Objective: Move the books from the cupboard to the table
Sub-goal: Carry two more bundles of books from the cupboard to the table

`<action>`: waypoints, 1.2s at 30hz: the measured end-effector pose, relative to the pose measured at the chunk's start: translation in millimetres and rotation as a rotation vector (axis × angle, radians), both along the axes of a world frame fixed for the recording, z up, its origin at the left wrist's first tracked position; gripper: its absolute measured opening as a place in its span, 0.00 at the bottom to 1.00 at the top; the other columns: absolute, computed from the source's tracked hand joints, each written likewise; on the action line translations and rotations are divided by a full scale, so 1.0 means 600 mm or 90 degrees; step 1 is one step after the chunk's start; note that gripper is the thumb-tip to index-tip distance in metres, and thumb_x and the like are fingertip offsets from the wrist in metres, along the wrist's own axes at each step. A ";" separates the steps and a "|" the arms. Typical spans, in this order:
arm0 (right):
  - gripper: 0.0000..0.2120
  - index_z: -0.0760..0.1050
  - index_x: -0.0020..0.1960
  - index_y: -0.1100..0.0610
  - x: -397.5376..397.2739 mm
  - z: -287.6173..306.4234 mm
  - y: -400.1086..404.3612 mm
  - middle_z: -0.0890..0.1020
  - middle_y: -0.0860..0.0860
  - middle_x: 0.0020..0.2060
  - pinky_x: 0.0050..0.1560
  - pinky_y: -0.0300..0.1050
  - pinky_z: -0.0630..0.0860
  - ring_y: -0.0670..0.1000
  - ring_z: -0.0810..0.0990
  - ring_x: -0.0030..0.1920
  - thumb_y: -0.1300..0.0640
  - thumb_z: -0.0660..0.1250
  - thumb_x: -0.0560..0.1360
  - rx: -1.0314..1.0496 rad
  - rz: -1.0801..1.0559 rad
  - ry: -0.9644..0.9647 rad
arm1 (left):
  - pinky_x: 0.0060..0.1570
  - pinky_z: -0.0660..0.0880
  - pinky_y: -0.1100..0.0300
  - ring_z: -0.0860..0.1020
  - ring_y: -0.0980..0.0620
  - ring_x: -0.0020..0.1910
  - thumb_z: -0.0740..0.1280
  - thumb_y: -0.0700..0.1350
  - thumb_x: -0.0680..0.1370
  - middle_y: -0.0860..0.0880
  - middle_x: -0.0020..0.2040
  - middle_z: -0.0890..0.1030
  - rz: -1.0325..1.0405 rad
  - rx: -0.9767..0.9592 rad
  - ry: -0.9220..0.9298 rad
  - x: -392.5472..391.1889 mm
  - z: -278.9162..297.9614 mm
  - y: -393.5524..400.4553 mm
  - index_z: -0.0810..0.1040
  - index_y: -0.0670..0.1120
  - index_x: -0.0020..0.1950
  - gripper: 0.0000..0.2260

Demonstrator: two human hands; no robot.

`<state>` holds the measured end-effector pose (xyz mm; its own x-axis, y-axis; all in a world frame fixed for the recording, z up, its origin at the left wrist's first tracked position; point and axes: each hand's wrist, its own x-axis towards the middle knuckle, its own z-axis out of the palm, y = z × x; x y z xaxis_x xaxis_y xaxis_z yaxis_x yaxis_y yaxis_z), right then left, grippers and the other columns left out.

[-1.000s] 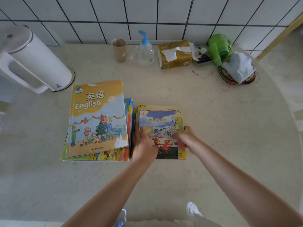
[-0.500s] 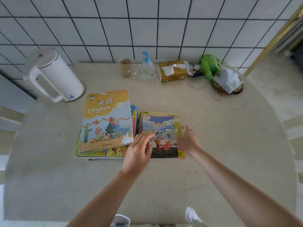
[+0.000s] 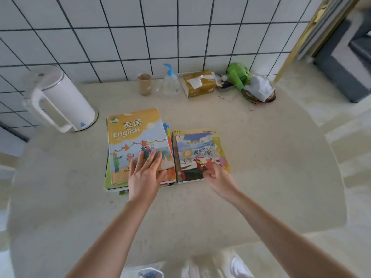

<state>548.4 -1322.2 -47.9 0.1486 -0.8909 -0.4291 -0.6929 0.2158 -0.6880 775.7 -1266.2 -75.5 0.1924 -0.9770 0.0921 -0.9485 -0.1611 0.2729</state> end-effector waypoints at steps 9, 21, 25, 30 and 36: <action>0.17 0.72 0.66 0.58 0.006 0.024 0.149 0.81 0.55 0.58 0.61 0.47 0.73 0.55 0.78 0.60 0.56 0.62 0.78 -0.011 -0.158 -0.013 | 0.75 0.54 0.41 0.62 0.41 0.75 0.61 0.52 0.79 0.48 0.73 0.70 -0.112 -0.051 0.019 0.050 -0.010 0.052 0.71 0.48 0.72 0.22; 0.17 0.70 0.67 0.58 -0.100 0.027 0.421 0.81 0.54 0.59 0.61 0.45 0.72 0.54 0.78 0.61 0.57 0.62 0.79 0.001 -0.366 0.004 | 0.66 0.69 0.45 0.72 0.40 0.68 0.70 0.35 0.73 0.42 0.63 0.79 -0.362 -0.144 0.136 -0.108 0.007 0.173 0.74 0.41 0.67 0.22; 0.16 0.73 0.65 0.60 -0.152 0.024 0.566 0.81 0.56 0.57 0.61 0.45 0.72 0.54 0.78 0.59 0.57 0.63 0.79 -0.016 -0.485 0.016 | 0.58 0.74 0.49 0.76 0.41 0.59 0.65 0.40 0.74 0.44 0.57 0.81 -0.460 -0.125 0.160 -0.206 0.006 0.255 0.77 0.43 0.63 0.17; 0.15 0.74 0.64 0.57 -0.219 0.023 0.809 0.82 0.52 0.56 0.59 0.46 0.73 0.53 0.79 0.57 0.54 0.63 0.78 -0.009 -0.620 0.051 | 0.51 0.74 0.51 0.76 0.42 0.50 0.62 0.43 0.74 0.45 0.51 0.83 -0.605 -0.051 0.189 -0.341 0.006 0.410 0.79 0.44 0.59 0.15; 0.17 0.73 0.65 0.58 -0.281 0.037 1.096 0.81 0.51 0.58 0.61 0.47 0.73 0.52 0.79 0.59 0.54 0.62 0.78 -0.011 -0.764 0.080 | 0.46 0.76 0.52 0.78 0.43 0.49 0.71 0.35 0.72 0.47 0.46 0.84 -0.738 0.005 0.234 -0.485 0.026 0.639 0.81 0.43 0.54 0.12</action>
